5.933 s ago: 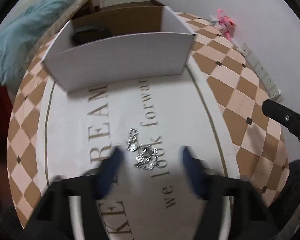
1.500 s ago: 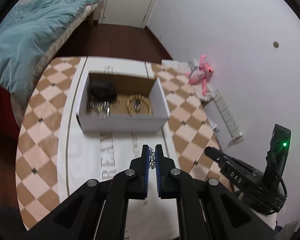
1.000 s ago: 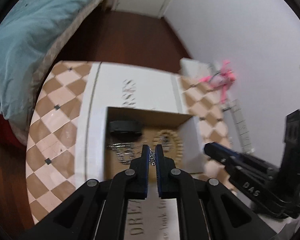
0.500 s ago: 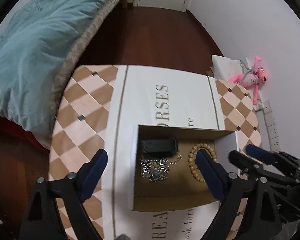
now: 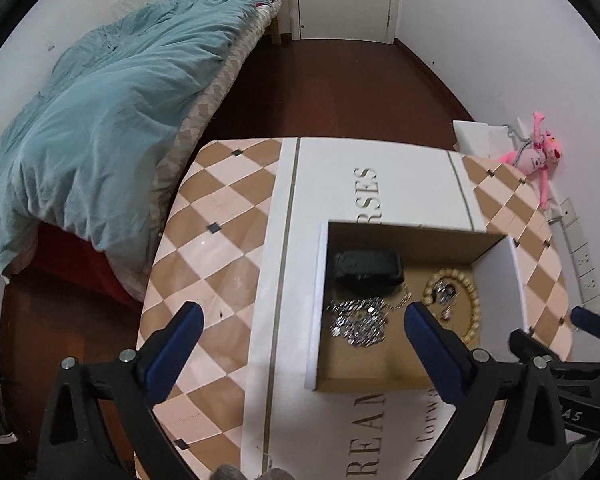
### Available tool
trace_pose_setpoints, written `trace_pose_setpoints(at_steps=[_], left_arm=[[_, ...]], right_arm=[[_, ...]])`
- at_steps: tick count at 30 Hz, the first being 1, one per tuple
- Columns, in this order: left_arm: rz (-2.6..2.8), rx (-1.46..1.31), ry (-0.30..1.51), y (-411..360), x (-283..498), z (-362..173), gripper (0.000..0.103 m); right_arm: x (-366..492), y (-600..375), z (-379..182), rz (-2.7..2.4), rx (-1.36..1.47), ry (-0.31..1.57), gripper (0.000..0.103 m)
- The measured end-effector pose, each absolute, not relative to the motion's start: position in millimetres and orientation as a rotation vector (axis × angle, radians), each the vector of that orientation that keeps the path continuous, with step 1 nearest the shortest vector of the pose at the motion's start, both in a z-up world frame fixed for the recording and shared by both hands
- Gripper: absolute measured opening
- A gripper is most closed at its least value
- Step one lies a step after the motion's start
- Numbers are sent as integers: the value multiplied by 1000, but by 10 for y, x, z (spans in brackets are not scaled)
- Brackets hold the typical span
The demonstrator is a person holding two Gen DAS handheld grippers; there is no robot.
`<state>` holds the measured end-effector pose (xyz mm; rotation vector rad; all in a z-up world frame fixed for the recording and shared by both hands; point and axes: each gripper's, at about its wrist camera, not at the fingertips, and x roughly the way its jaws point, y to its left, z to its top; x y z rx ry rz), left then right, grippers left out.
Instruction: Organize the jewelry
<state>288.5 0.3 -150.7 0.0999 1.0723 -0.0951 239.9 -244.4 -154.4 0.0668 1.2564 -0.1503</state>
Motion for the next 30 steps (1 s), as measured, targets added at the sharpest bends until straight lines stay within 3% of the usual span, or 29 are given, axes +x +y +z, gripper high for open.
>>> trace_pose_setpoints(at_steps=[13, 30], left_arm=[[-78, 99, 1020, 102, 2442, -1291, 103], [-144, 88, 775, 165, 1243, -127, 103]], right_arm=[[1948, -2322, -1015, -187, 70, 1121, 101], [616, -2195, 188, -249, 59, 837, 101]])
